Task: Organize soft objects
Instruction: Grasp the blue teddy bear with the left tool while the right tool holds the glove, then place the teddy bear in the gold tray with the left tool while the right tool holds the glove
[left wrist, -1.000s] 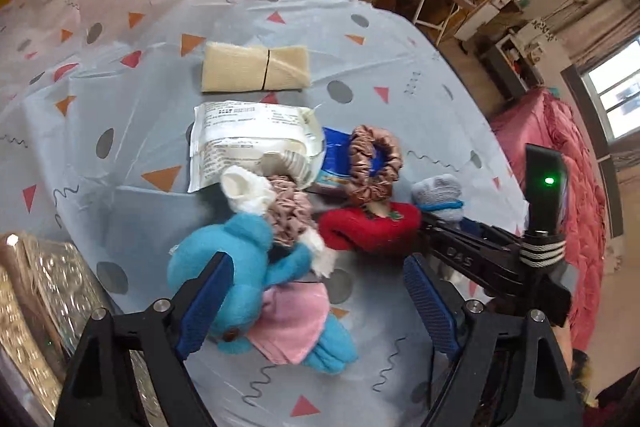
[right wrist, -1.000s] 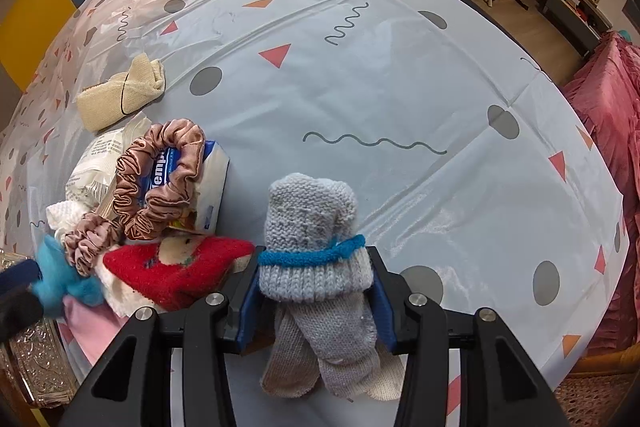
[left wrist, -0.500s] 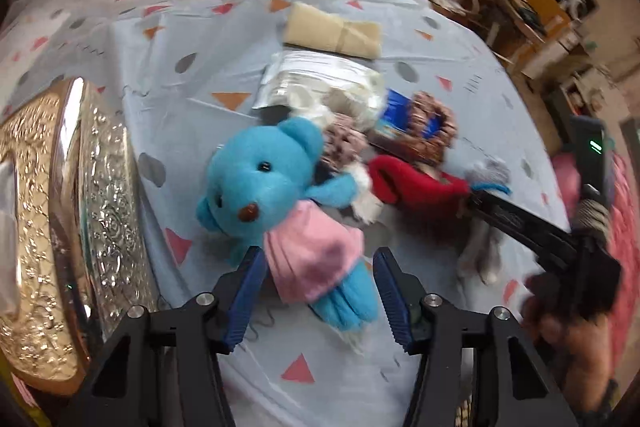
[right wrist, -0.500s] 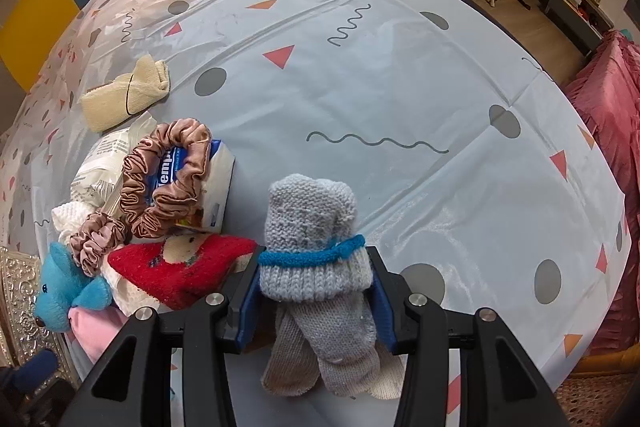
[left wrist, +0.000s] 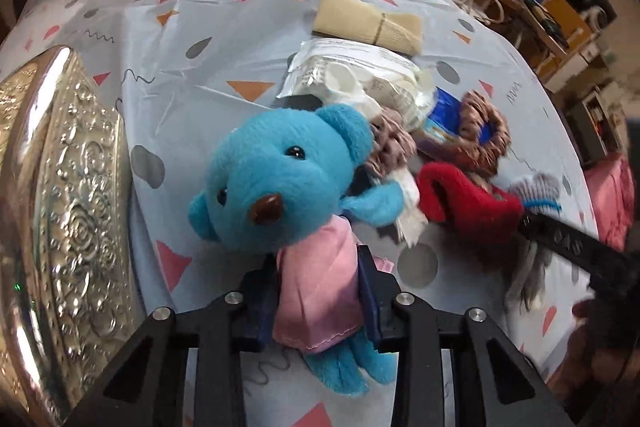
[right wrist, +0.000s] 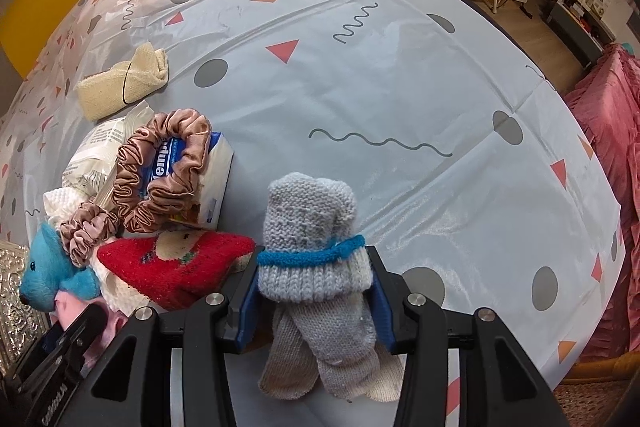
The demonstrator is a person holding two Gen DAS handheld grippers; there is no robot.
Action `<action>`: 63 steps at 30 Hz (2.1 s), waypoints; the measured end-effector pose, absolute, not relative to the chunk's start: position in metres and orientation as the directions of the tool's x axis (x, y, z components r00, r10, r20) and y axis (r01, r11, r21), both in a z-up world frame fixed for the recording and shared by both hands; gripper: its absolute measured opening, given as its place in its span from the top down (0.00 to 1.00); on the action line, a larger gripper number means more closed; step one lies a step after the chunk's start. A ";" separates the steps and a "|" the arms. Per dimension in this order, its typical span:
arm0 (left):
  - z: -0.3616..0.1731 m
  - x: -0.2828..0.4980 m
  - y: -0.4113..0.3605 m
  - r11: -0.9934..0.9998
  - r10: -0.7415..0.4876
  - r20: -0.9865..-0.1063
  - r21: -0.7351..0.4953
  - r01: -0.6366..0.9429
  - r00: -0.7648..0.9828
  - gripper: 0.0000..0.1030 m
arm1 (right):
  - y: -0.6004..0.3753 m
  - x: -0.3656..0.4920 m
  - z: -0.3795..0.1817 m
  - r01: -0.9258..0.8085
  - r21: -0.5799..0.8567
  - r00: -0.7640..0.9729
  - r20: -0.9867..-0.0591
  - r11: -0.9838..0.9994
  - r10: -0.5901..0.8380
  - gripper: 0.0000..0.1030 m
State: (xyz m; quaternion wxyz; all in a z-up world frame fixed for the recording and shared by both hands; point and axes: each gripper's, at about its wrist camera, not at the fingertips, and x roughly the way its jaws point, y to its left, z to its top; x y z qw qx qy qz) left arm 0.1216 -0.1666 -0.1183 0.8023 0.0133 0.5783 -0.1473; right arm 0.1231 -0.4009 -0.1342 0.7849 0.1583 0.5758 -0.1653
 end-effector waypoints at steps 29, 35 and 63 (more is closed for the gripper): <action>0.072 0.149 0.060 0.970 -0.222 -0.674 -0.224 0.091 0.705 0.67 | -0.377 0.127 -0.145 0.370 -0.045 0.293 -0.942 0.928 -0.162 0.54; 0.054 0.129 0.178 0.963 -0.090 -0.688 -0.243 -0.112 0.720 0.67 | -0.367 0.128 -0.145 0.345 -0.087 0.294 -0.935 0.935 -0.195 0.55; -0.094 0.112 0.248 0.933 -0.023 -0.844 -0.211 -0.292 0.535 0.41 | -0.340 0.119 -0.136 0.301 -0.176 0.313 -0.910 0.937 -0.272 0.55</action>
